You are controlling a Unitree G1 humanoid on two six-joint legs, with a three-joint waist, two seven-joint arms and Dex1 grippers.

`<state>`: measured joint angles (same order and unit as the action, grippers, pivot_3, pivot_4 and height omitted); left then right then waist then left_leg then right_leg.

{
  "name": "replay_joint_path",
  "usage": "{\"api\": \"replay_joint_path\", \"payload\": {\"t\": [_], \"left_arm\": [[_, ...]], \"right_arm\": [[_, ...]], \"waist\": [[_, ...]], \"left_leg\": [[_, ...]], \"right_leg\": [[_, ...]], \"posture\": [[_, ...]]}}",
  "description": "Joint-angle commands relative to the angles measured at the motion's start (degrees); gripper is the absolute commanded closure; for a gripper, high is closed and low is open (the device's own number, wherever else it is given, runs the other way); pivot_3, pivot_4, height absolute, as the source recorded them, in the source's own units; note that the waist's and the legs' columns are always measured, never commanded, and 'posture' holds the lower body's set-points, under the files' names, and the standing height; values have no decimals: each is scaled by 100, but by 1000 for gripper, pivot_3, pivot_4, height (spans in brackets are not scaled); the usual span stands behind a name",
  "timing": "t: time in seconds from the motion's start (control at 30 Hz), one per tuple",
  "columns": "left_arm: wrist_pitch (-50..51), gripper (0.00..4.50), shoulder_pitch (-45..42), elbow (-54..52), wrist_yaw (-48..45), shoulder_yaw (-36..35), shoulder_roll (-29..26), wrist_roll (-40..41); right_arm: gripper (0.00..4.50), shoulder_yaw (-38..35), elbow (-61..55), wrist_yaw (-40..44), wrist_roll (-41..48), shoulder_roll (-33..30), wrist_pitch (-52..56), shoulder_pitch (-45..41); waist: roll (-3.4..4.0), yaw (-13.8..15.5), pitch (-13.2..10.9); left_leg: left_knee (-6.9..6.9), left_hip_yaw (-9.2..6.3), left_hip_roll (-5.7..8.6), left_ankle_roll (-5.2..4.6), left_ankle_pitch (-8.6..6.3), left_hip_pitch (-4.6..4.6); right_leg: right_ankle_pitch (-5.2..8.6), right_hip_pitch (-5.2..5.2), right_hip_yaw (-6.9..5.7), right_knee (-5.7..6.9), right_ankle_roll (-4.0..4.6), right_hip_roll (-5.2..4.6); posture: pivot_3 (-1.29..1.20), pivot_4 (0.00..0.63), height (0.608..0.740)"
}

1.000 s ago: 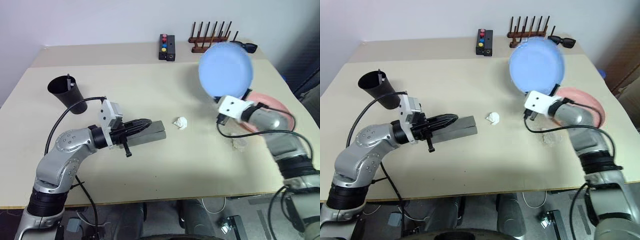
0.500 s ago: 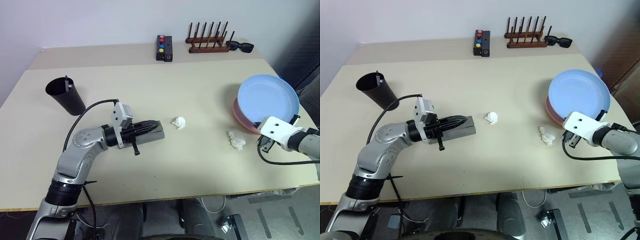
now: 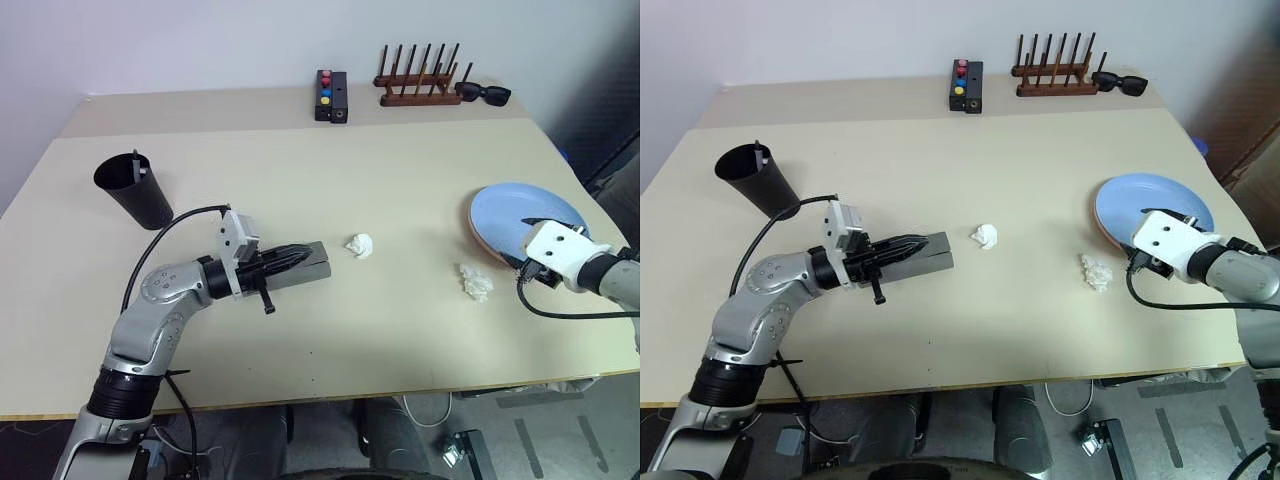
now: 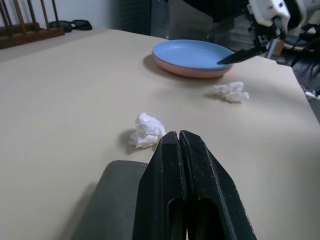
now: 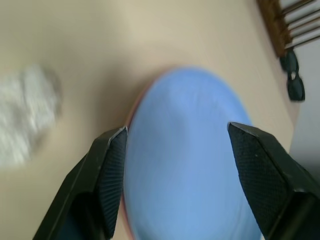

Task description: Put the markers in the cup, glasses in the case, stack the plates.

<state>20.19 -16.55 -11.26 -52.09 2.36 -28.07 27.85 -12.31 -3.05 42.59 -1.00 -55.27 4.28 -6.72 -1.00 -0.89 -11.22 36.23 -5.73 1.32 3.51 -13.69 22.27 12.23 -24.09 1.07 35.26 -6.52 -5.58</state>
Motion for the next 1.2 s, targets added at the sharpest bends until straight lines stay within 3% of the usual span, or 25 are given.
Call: {"api": "replay_joint_path", "payload": {"t": [0.03,0.07,0.2,0.47,0.7,0.83,1.03,1.2], "left_arm": [[-214,4500,-90,89,102,-316,-106,-83],[-236,4500,-87,124,117,-359,-128,-100],[-262,4500,60,71,142,-514,-241,-109],[-202,4500,297,-245,299,-604,-278,-52],[-140,4500,377,-404,421,-641,-274,-20],[-109,4500,380,-447,456,-643,-262,-22],[-96,4500,350,-448,486,-586,-234,-35],[-87,4500,302,-405,479,-568,-226,-42]], "right_arm": [[1138,136,-814,255,898,497,515,-317],[1138,250,-959,318,1058,636,681,-379],[74,1066,-1063,235,1141,1446,1111,-855],[74,1711,248,-453,818,2776,1179,-1763],[74,1897,842,-442,794,3163,1326,-1829],[1327,1884,922,-475,793,3227,1356,-1844],[4397,1832,752,-379,903,3161,1395,-1809],[4460,1409,277,-519,981,2891,1509,-1853]], "waist": [[-2,-16,0],[-2,-20,0],[-2,-8,0],[-4,7,0],[-3,-6,0],[-3,-12,0],[-3,-11,0],[-1,-9,-1]], "left_leg": [[0,-1,-2,0,0,0],[-1,-1,-4,0,0,-1],[0,-3,-4,0,0,1],[0,-5,-3,0,0,3],[-3,-5,-3,0,0,3],[-4,-5,-3,0,0,2],[-4,-5,-3,0,0,2],[-4,-5,-3,0,0,3]], "right_leg": [[0,0,0,0,0,2],[0,0,0,0,0,3],[0,0,0,0,0,5],[-2,-3,-1,-1,2,5],[-4,-5,-1,0,1,5],[-5,-7,-1,1,-2,6],[-8,-7,-1,1,-6,6],[-8,-7,-1,1,-6,6]], "posture": [[0,150,734],[0,150,734],[0,150,734],[0,150,734],[0,150,734],[0,150,734],[0,150,734],[0,150,734]]}}
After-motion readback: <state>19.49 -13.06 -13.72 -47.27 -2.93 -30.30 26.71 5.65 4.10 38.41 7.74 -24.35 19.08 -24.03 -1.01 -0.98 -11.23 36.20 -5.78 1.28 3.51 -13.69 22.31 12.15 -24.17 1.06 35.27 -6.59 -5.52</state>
